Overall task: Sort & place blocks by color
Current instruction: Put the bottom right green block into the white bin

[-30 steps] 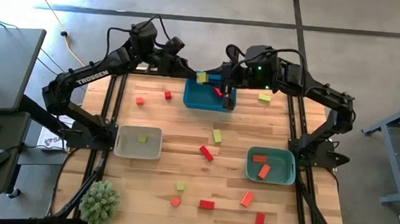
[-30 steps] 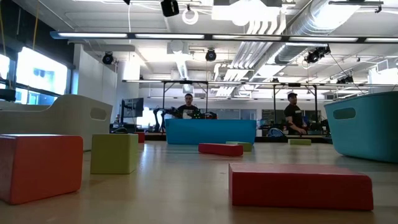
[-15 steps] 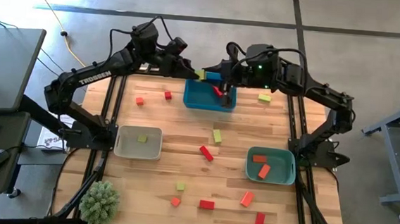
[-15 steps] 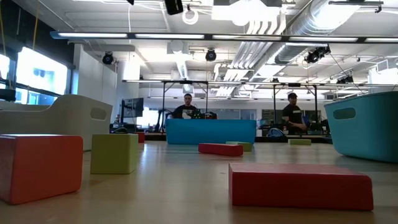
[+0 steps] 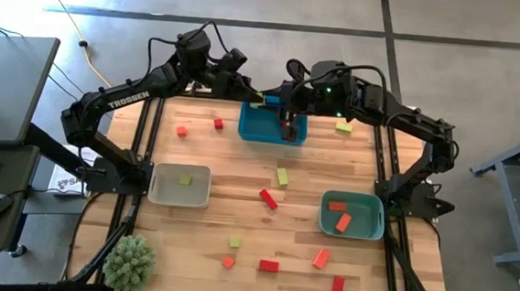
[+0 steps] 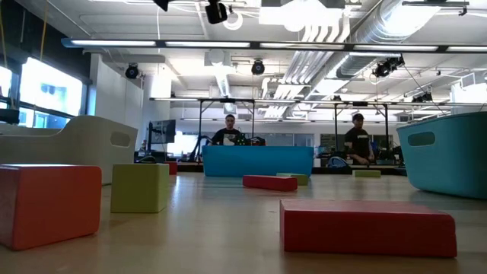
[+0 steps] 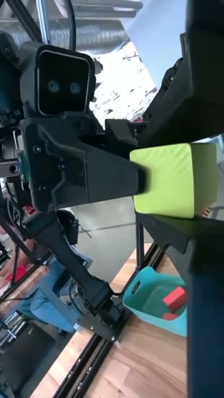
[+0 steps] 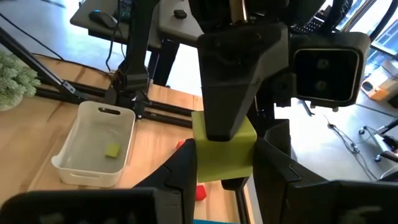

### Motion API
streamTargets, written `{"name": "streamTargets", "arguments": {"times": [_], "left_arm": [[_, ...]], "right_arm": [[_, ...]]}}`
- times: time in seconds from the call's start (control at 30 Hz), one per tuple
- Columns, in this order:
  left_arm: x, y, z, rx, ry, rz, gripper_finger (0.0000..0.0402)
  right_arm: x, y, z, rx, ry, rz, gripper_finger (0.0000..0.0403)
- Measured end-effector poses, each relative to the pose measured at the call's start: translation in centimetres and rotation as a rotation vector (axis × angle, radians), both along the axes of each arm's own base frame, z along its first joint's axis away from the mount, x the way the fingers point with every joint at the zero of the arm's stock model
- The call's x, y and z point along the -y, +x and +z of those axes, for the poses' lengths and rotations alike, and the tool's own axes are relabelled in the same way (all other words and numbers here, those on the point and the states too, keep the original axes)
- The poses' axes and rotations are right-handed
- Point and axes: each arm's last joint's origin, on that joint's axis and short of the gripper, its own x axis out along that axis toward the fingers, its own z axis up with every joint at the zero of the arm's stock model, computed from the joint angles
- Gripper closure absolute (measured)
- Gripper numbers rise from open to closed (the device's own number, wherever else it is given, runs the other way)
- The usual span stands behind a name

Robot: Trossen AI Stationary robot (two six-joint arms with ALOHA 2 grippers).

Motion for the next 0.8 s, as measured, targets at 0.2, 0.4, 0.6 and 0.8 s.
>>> {"name": "streamTargets", "arguments": {"times": [0.2,0.4,0.6,0.8], "left_arm": [[0.0,0.0,-0.1,-0.001,0.005,-0.005,0.0286],[0.0,0.0,-0.4,-0.016,0.037,-0.006,0.0286],[0.3,-0.4,-1.4,-0.11,0.048,0.003,0.0289],[1.7,-1.2,-2.9,-0.287,0.104,0.036,0.0289]], "right_arm": [[0.0,0.0,0.0,-0.006,-0.022,-0.013,0.0299],[0.1,0.0,-0.1,-0.012,0.01,-0.037,0.0238],[0.2,-0.2,-0.6,-0.058,0.015,-0.109,0.0211],[0.3,-0.5,-1.1,-0.099,0.065,-0.156,0.021]]}}
